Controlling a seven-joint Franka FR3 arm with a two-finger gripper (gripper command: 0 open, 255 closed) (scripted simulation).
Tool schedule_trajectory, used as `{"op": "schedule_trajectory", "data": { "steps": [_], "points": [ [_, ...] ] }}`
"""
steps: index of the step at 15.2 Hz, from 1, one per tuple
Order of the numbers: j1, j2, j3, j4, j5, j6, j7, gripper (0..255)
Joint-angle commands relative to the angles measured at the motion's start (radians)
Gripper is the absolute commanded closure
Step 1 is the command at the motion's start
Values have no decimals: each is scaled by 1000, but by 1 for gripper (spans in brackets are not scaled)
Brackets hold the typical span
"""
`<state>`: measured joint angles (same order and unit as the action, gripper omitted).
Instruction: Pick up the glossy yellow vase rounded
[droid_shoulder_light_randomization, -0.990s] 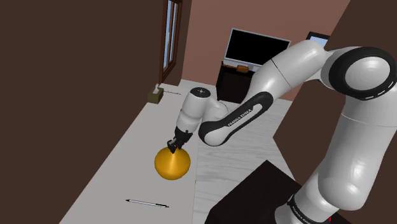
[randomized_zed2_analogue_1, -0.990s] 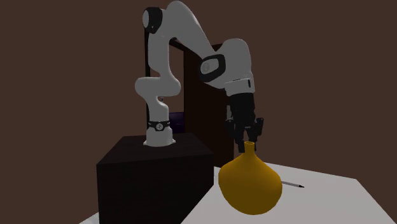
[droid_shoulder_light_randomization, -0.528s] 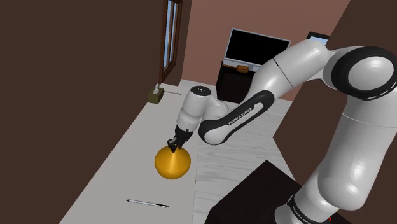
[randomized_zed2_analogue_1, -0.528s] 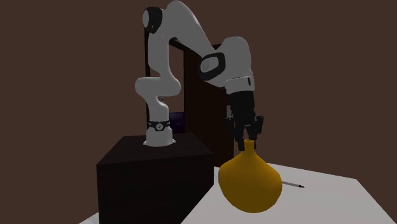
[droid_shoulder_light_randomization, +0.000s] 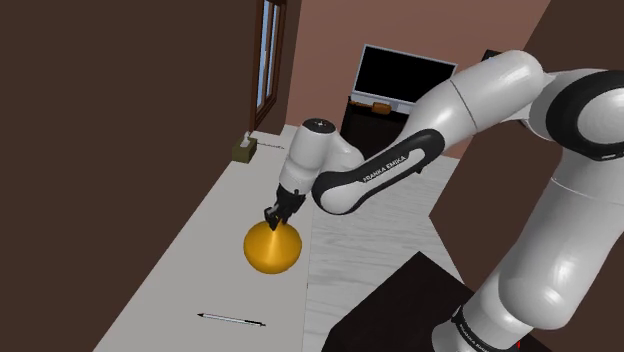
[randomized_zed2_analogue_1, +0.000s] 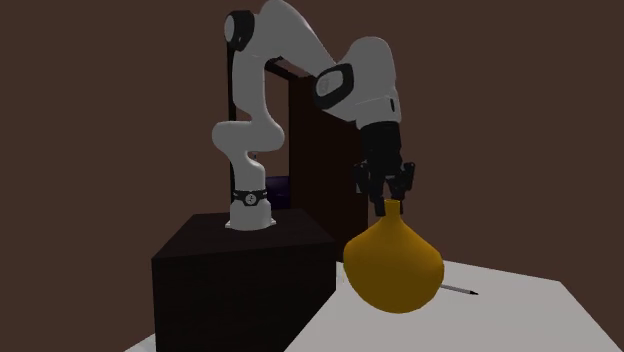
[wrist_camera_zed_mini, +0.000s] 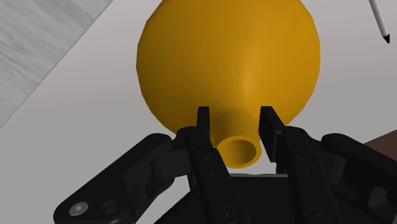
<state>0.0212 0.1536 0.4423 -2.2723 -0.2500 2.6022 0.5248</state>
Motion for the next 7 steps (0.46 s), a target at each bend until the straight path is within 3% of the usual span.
{"op": "schedule_trajectory", "data": {
  "steps": [1,7],
  "points": [
    [-5,-24,8,6,26,-25,-20,255],
    [-11,-66,17,20,70,-74,-54,255]
  ]
}}
